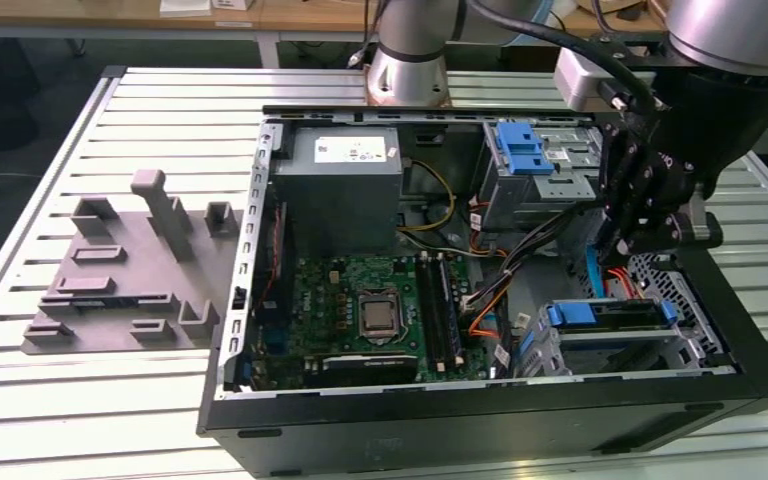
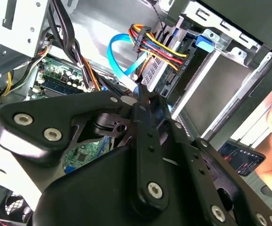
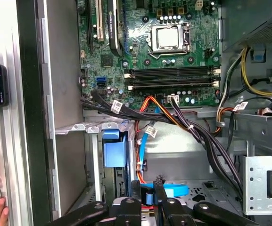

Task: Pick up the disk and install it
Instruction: 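Insert the second disk wire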

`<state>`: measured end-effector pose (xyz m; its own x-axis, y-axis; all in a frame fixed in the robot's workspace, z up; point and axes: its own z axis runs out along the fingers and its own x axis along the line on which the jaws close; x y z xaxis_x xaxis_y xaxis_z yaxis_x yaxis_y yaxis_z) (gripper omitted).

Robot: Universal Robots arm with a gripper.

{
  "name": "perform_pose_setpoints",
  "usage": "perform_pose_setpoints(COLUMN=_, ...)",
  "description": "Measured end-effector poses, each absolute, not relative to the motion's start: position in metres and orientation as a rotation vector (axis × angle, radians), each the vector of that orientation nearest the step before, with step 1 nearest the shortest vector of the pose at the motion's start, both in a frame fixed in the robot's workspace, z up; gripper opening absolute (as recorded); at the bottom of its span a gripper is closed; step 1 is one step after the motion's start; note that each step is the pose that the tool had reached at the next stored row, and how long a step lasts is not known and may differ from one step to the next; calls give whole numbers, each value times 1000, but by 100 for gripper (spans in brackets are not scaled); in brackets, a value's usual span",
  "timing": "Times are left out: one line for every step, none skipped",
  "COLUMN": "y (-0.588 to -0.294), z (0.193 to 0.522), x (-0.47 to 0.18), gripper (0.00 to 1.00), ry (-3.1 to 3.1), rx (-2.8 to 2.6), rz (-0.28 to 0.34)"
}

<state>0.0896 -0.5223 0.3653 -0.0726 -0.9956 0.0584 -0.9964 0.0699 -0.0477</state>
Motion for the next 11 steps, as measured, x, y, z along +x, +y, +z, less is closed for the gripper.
perform_pose_setpoints(y=-522, z=365, x=90, gripper=22, ry=-2289, rx=2131, rz=120)
perform_pose_setpoints(y=-522, z=365, x=90, gripper=22, ry=-2288, rx=2130, rz=122)
perform_pose_setpoints(y=-522, z=365, x=90, gripper=24, ry=-2287, rx=2128, rz=125)
perform_pose_setpoints(y=-522, z=365, x=90, gripper=24, ry=-2285, rx=2127, rz=128)
perform_pose_setpoints(y=-522, z=365, x=90, gripper=24, ry=-2283, rx=2125, rz=132)
perform_pose_setpoints(y=-522, z=365, x=90, gripper=30, ry=-2281, rx=2123, rz=136)
perform_pose_setpoints(y=-522, z=365, x=90, gripper=30, ry=-2279, rx=2121, rz=141)
perform_pose_setpoints(y=-522, z=365, x=90, gripper=30, ry=-2277, rx=2119, rz=145)
perform_pose_setpoints(y=-522, z=365, x=90, gripper=30, ry=-2276, rx=2117, rz=149)
perform_pose_setpoints(y=-522, z=365, x=90, gripper=30, ry=-2274, rx=2116, rz=152)
perform_pose_setpoints(y=-522, z=365, x=90, gripper=30, ry=-2273, rx=2115, rz=155)
